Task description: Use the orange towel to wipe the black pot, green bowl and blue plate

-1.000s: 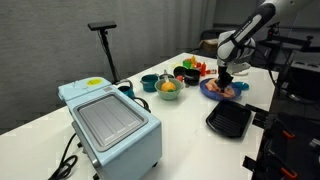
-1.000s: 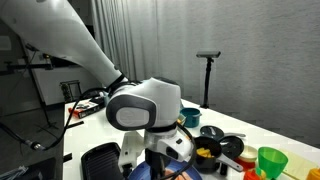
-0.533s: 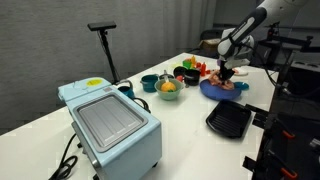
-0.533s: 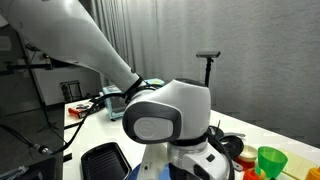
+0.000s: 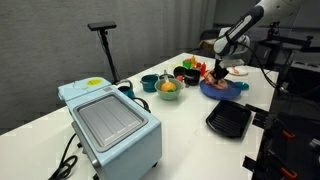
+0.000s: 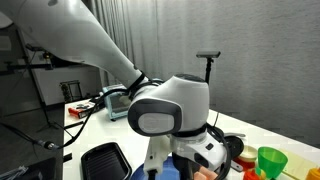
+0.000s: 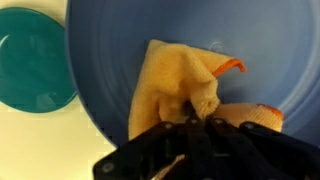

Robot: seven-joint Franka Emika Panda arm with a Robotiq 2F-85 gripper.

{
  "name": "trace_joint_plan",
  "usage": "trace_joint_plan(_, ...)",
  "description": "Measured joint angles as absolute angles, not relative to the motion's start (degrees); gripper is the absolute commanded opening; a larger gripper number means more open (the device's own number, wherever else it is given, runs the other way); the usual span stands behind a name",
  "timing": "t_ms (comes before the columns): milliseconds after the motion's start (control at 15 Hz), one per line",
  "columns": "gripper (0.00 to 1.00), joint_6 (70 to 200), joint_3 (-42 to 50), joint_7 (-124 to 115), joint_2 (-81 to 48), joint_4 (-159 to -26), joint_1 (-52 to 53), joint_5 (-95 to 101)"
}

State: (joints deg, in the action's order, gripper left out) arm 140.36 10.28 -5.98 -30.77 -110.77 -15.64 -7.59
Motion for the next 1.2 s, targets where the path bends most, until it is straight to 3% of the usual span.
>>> trace_joint_plan(667,0.01,141.3,5.6,-0.7,-28.0,-116.5,-14.1,-6.7)
trace_joint_plan(1200,0.01,135.4,10.8,1.5,-25.7,-120.1,-13.4,5.2)
